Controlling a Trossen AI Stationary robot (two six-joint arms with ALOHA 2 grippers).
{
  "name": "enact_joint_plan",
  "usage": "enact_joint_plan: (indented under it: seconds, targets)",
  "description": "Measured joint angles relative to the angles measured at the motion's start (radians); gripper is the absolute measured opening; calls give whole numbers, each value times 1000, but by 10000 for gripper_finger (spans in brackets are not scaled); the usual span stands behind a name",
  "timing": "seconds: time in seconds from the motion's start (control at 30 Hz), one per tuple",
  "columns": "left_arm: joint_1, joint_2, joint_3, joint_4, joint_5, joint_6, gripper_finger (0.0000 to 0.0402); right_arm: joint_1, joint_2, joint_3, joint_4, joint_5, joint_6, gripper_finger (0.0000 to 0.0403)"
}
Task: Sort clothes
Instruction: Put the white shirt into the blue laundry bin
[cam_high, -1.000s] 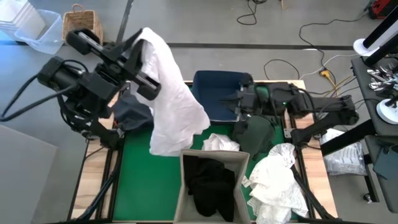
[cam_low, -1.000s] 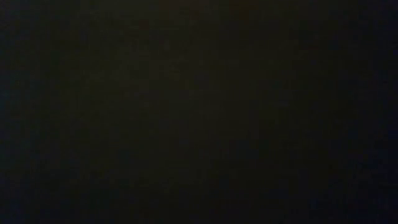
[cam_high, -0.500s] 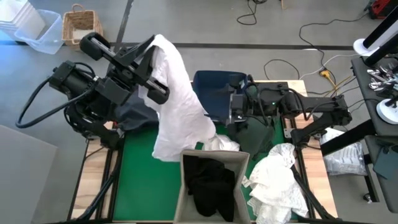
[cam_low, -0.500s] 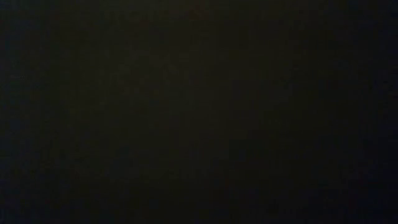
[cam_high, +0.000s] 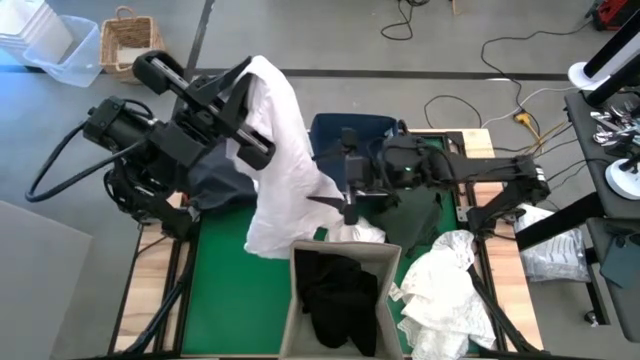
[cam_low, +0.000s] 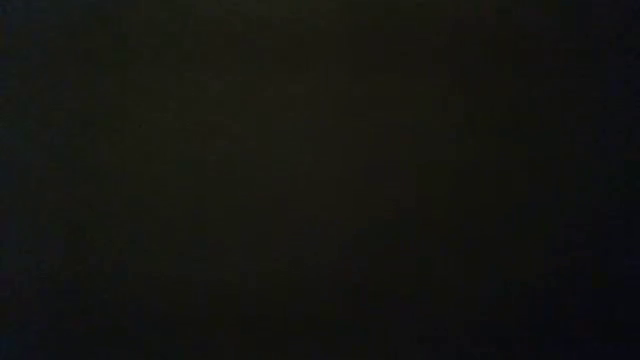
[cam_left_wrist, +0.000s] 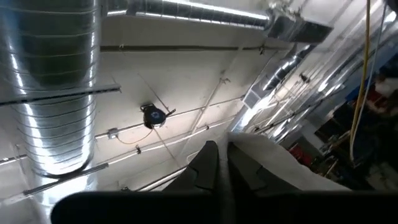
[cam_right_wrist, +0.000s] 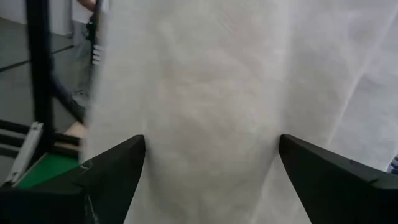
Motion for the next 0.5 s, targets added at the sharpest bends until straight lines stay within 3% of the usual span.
enact_joint_plan:
  seconds: [0.3, 0.4, 0.5]
  targets:
    - [0, 2, 0, -4, 24, -121, 0, -11, 163, 166, -6, -11, -34, 357]
    - [0, 8, 0, -10, 24, -137, 0, -11, 214, 228, -9, -11, -59, 331]
    - [0, 18, 0, -10, 19, -139, 0, -11, 256, 274, -7, -14, -70, 277]
